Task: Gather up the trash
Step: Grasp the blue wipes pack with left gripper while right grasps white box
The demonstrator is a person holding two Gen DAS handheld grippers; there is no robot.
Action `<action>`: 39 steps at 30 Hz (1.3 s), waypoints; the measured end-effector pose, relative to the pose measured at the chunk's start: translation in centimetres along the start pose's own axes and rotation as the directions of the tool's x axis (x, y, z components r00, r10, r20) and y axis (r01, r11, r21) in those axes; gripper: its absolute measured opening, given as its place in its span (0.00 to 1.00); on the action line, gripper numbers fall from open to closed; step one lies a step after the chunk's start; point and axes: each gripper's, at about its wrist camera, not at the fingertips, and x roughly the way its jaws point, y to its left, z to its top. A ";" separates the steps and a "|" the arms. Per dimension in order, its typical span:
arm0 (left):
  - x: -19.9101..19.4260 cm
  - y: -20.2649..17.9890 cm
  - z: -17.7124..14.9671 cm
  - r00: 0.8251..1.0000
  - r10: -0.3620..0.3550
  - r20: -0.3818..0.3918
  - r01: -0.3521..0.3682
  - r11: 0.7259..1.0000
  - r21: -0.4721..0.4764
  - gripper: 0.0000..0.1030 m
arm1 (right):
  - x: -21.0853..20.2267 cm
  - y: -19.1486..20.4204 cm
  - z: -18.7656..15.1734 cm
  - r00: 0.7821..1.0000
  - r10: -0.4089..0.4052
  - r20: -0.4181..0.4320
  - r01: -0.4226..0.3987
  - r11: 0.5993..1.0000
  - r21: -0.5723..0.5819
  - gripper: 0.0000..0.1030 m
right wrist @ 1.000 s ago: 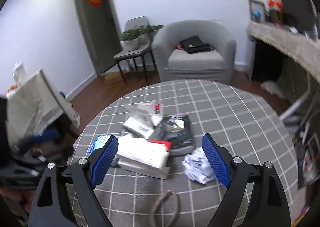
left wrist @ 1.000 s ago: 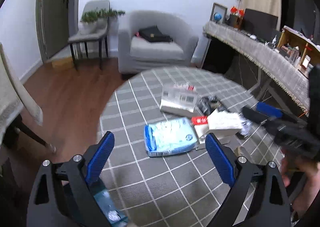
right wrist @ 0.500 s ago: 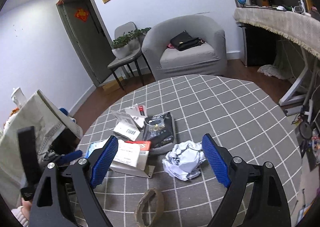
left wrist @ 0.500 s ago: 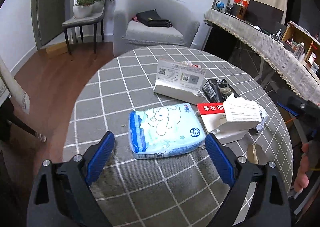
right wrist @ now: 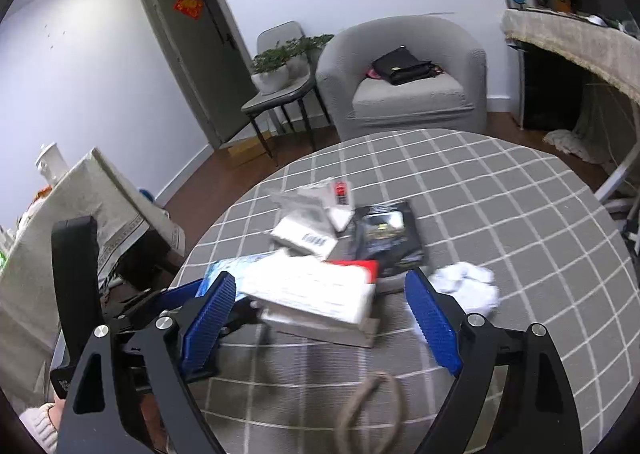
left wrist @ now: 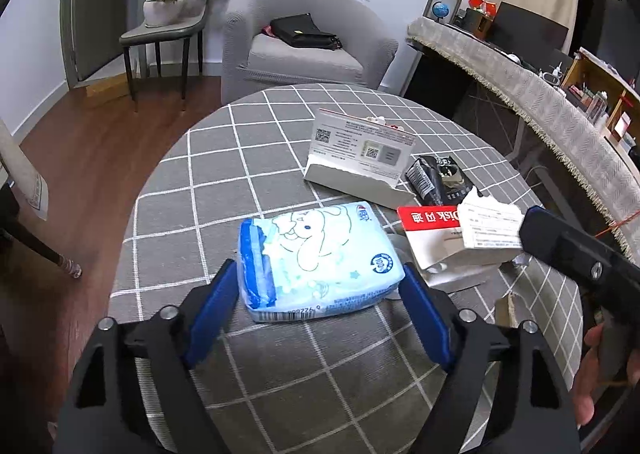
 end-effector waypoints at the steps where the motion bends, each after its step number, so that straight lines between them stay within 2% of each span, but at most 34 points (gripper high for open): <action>1: 0.0 0.1 0.0 1.000 -0.002 0.000 0.002 1.000 -0.001 0.78 | 0.2 0.5 0.0 1.000 -0.005 -0.004 0.005 1.000 -0.017 0.85; 4: -0.3 0.5 0.1 1.000 -0.021 -0.002 0.021 1.000 -0.023 0.72 | 0.7 2.1 -0.2 1.000 -0.026 -0.013 0.025 0.998 -0.055 0.85; 8: -0.9 1.1 0.2 1.000 -0.015 -0.001 0.015 0.999 -0.041 0.69 | 1.1 2.5 -0.2 0.998 -0.056 -0.012 0.055 0.997 -0.045 0.86; 12: -2.1 2.2 0.2 1.000 -0.011 0.016 0.012 0.998 -0.063 0.69 | 1.6 2.4 -0.2 0.994 -0.104 -0.025 0.103 0.993 -0.050 0.86; 18: -3.3 3.6 0.1 1.000 0.022 0.020 -0.020 0.996 -0.084 0.69 | 3.0 2.1 -0.4 0.988 -0.136 -0.068 0.135 0.991 -0.020 0.87; 23: -4.8 4.7 0.1 0.999 0.021 0.045 -0.017 0.994 -0.104 0.69 | 4.2 2.3 -0.6 0.980 -0.175 -0.091 0.173 0.985 -0.027 0.86; 24: -5.1 4.8 0.1 0.999 0.021 0.046 -0.017 0.995 -0.098 0.69 | 4.4 2.4 -0.5 0.980 -0.175 -0.095 0.173 0.985 -0.029 0.79; 26: -5.7 4.9 0.0 0.998 0.032 0.054 -0.028 0.997 -0.076 0.69 | 4.5 2.6 -0.4 0.982 -0.167 -0.092 0.165 0.986 -0.029 0.75; 29: -6.6 5.8 -0.4 0.997 0.058 0.059 -0.053 0.995 -0.080 0.69 | 3.8 3.4 -0.1 0.984 -0.161 -0.071 0.156 0.985 -0.066 0.74; 34: -8.3 8.0 -1.1 0.995 0.077 0.056 -0.067 0.983 -0.169 0.69 | 1.8 5.4 0.2 0.996 -0.086 -0.019 0.083 0.991 -0.110 0.74; 39: -9.9 9.6 -2.3 0.986 0.152 0.063 -0.140 0.977 -0.162 0.69 | 1.4 7.6 0.5 1.000 -0.018 -0.009 0.017 0.990 -0.140 0.74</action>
